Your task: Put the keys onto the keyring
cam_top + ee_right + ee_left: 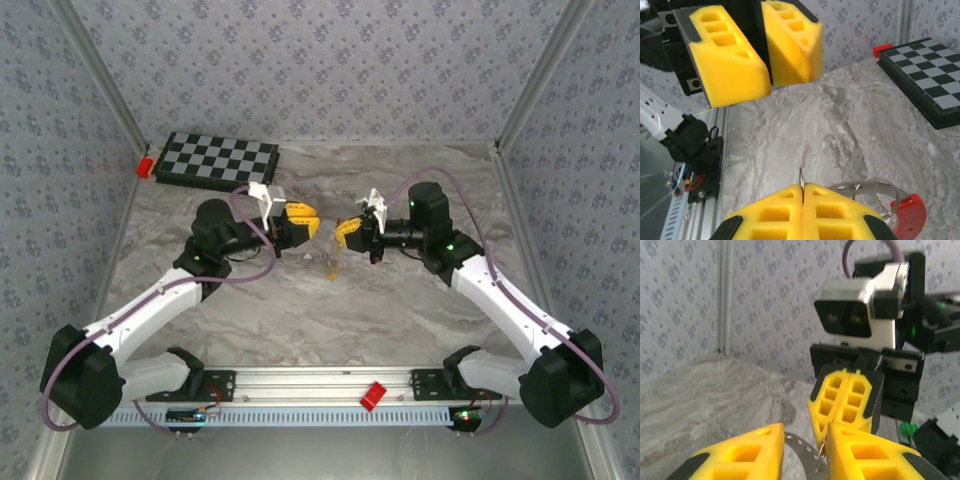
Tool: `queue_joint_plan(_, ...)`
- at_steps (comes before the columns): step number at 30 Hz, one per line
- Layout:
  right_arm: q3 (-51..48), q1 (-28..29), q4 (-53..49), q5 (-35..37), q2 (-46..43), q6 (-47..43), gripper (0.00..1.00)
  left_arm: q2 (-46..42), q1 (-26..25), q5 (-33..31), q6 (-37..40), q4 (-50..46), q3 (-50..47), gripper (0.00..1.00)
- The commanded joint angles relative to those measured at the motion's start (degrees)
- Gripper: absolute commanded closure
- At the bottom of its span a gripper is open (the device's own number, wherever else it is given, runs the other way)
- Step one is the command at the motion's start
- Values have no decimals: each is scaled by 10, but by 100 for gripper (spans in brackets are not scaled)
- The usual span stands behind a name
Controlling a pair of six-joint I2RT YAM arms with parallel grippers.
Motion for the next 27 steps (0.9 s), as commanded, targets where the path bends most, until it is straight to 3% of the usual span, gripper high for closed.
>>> queue_joint_plan(1,28,10,-57,9,1,-54,100,10,-2,41,60,-86,33,72)
queue_joint_plan(11,43,21,-83,-4,19,-70,100,39,-27,49,151,-191,64,72)
queue_joint_plan(27,42,28,-83,-15,23,-71,100,62,-33,48,164,-210,74,73)
